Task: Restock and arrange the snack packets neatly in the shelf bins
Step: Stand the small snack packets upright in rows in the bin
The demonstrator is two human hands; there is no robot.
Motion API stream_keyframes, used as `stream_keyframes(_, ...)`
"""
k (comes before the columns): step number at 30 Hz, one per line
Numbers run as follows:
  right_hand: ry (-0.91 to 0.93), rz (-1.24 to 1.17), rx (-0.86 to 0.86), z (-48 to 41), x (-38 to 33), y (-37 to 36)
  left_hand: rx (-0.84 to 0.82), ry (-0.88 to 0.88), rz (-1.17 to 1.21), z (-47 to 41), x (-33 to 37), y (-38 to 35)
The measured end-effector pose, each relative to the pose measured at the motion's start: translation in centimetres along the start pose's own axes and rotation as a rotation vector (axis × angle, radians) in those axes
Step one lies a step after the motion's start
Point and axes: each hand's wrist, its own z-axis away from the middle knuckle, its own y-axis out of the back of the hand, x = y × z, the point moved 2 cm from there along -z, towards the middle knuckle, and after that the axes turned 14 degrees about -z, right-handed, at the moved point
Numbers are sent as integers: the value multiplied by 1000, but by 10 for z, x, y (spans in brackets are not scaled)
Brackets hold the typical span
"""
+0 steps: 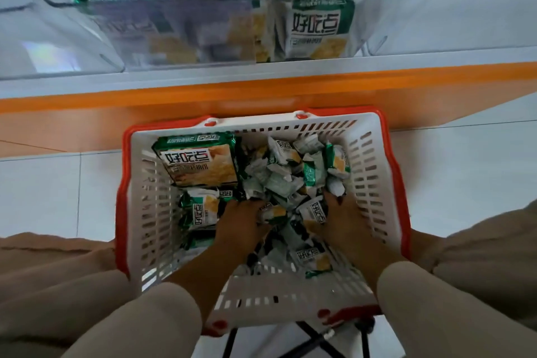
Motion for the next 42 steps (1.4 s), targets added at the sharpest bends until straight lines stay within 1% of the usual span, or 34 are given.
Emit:
stream_keyframes(3, -21, -59, -48, 2, 0, 8, 12, 25, 200, 4, 0, 6)
stream_keyframes(5, 7, -102, -79, 5, -4, 8, 22, 18, 281, 12, 1, 13)
stream_keyframes(7, 37, -60, -96, 10, -9, 6, 26, 6, 358, 21, 1, 20)
stream_keyframes(8, 41, -56, -92, 13, -11, 5, 24, 2, 414, 26, 0, 22)
stream_keyframes(10, 38, -122, -64, 20, -12, 8, 21, 7, 497, 36, 1, 29)
stream_keyframes(13, 100, -261, 39, 31, -21, 16, 35, -4, 568, 52, 1, 43)
stream_keyframes(15, 190, -393, 85, 43, -37, 27, 94, -14, 663, 63, 0, 55)
stream_keyframes(17, 287, -583, 82, 58, -60, 42, 160, -12, 782, 74, 0, 73)
stream_keyframes(19, 345, -776, 74, 80, -82, 62, 254, -22, 871, 86, 3, 95)
stream_keyframes(22, 388, -932, 88, 110, -102, 91, 424, -92, 917, 106, 12, 132)
stream_keyframes(24, 431, -1006, 88, 132, -112, 111, 485, -152, 974, 121, 21, 155)
stream_keyframes(27, 539, -1010, 112, 168, -127, 143, 516, -250, 1142, 145, 33, 191)
stream_keyframes(28, 571, -986, 124, 181, -132, 154, 551, -258, 1141, 154, 35, 205)
stream_keyframes(31, 669, -906, 146, 211, -143, 185, 633, -269, 1022, 176, 35, 241)
stream_keyframes(33, 725, -869, 159, 225, -148, 204, 686, -288, 998, 185, 33, 264)
stream_keyframes(35, 763, -864, 179, 233, -153, 221, 688, -297, 1053, 191, 33, 284)
stream_keyframes(37, 825, -922, 165, 237, -159, 236, 670, -271, 1062, 188, 32, 297)
stream_keyframes(39, 870, -983, 143, 237, -167, 248, 605, -263, 1100, 181, 30, 304)
stream_keyframes(42, 869, -1004, 110, 229, -180, 251, 476, -300, 1250, 169, 29, 299)
